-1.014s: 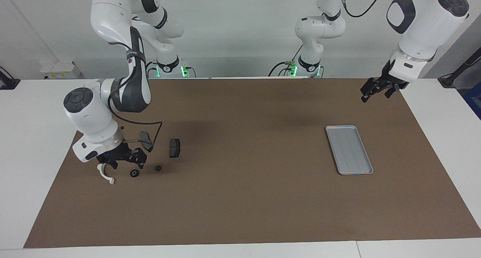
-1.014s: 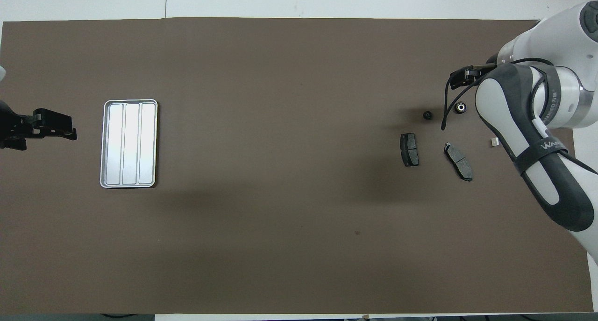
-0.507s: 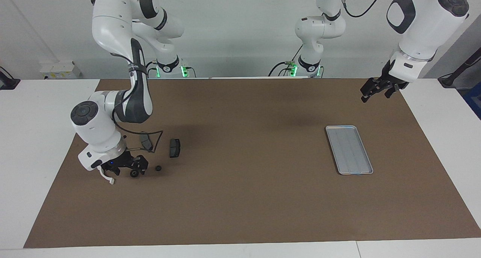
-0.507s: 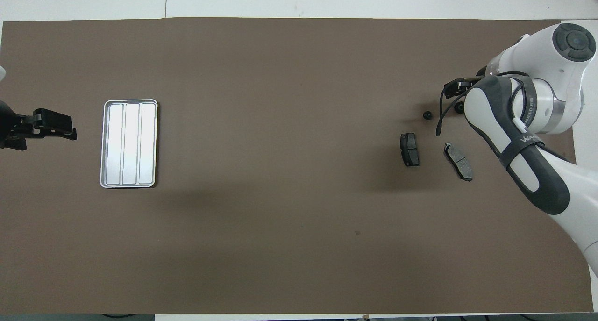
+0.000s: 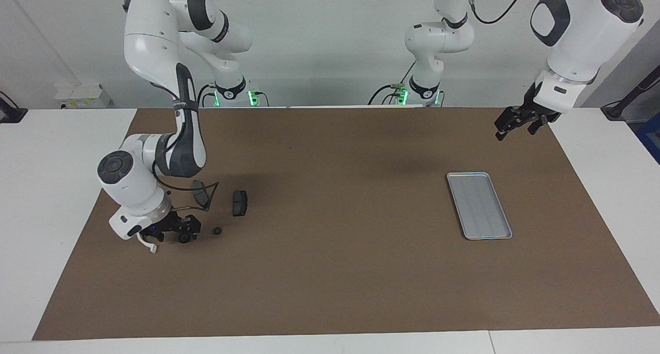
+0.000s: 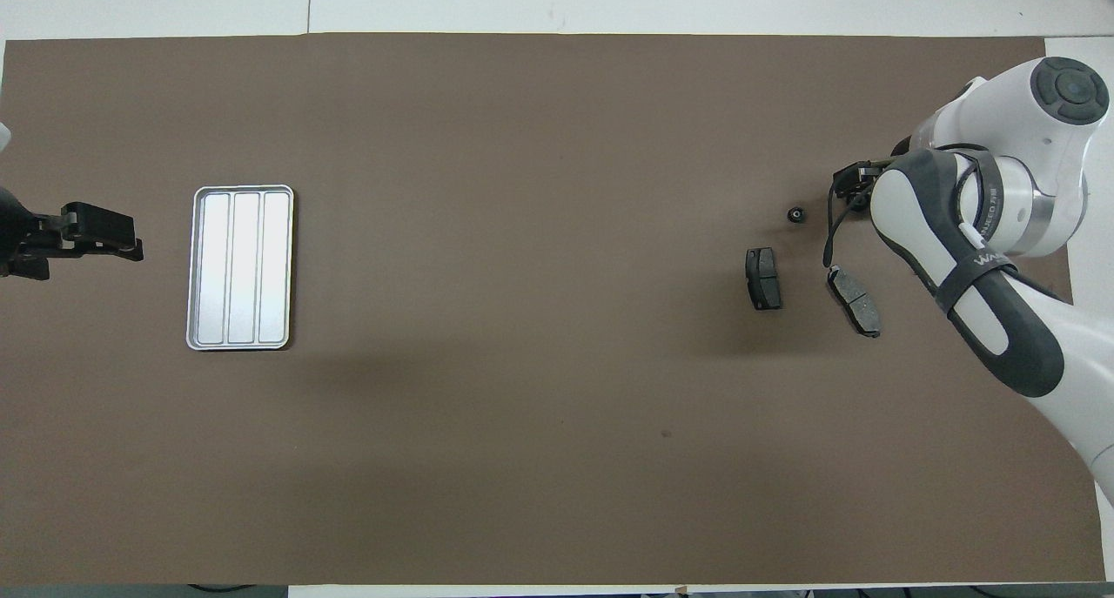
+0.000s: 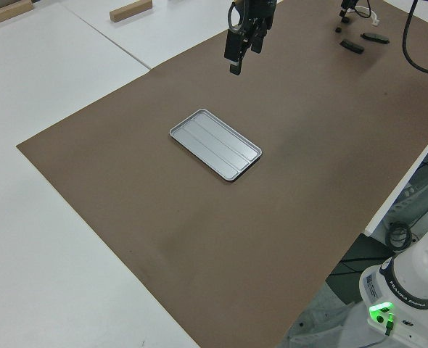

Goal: Pick bearing gear from pile to tray
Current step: 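Reach the right gripper down and grasp the farther black bearing gear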

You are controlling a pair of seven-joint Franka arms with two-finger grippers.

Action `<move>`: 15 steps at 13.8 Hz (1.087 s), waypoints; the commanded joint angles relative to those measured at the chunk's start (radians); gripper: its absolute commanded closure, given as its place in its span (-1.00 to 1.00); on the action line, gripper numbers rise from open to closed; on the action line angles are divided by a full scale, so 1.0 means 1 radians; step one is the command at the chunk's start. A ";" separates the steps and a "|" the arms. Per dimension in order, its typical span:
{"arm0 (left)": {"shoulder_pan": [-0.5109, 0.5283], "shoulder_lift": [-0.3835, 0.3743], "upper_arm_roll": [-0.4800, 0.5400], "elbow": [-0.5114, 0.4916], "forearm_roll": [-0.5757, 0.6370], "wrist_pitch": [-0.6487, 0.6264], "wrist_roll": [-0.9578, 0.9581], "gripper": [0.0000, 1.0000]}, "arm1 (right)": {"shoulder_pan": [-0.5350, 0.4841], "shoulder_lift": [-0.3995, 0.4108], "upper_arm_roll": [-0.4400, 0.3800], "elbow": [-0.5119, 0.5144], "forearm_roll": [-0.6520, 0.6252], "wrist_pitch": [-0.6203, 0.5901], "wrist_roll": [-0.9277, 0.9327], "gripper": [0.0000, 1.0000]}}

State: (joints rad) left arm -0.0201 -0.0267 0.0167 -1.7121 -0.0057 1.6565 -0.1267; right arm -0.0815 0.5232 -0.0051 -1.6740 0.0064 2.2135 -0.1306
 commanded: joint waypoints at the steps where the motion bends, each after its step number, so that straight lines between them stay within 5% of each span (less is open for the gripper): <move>1: -0.001 -0.016 -0.001 -0.007 0.021 -0.003 0.009 -1.00 | -0.020 -0.012 0.008 -0.039 0.007 0.018 -0.044 -1.00; 10: -0.001 -0.016 -0.001 -0.007 0.021 -0.003 0.009 -1.00 | -0.003 -0.025 0.008 -0.079 0.007 0.020 -0.020 -0.98; 12: -0.001 -0.016 -0.001 -0.007 0.021 -0.001 0.009 -1.00 | 0.000 -0.025 0.008 -0.081 0.007 0.022 -0.001 -0.49; 15: -0.001 -0.016 -0.001 -0.007 0.021 -0.003 0.009 -1.00 | 0.000 -0.023 0.007 -0.066 0.003 0.023 0.000 0.51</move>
State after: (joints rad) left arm -0.0201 -0.0267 0.0167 -1.7121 -0.0057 1.6565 -0.1267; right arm -0.0811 0.5157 -0.0019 -1.7211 0.0063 2.2152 -0.1452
